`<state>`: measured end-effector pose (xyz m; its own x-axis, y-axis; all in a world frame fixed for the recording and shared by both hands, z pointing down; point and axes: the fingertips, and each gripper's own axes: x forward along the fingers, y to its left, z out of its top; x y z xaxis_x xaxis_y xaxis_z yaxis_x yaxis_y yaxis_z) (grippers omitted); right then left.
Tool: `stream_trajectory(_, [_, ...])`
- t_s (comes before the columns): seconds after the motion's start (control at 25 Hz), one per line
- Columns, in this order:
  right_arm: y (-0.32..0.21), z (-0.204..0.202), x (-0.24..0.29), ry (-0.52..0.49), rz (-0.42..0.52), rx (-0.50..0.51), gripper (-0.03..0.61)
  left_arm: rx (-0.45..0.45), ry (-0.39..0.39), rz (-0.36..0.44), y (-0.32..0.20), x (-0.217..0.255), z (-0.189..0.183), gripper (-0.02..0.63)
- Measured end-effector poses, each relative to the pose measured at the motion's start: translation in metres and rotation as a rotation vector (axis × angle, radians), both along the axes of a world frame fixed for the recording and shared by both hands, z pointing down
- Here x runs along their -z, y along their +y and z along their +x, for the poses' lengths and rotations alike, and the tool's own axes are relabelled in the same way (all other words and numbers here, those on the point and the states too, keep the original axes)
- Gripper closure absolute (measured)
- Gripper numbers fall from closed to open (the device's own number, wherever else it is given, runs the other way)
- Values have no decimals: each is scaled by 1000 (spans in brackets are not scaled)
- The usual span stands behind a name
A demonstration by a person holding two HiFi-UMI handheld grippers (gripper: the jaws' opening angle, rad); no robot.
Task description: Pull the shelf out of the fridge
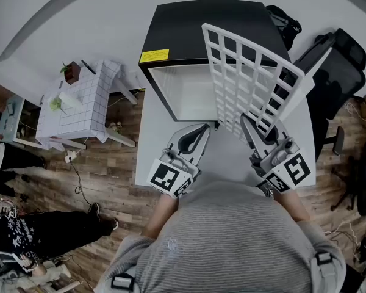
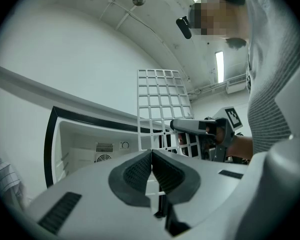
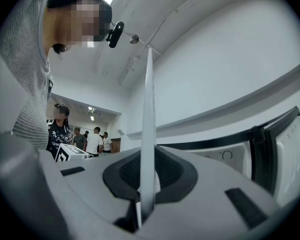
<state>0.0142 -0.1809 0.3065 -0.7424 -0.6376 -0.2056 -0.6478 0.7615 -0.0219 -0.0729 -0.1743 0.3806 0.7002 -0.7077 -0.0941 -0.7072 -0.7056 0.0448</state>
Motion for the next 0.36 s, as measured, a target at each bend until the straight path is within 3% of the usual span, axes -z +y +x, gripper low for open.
stream_trajectory(0.36, [-1,2,0,4,-6,2,548,-5,-2,-3,-1,0,4,603])
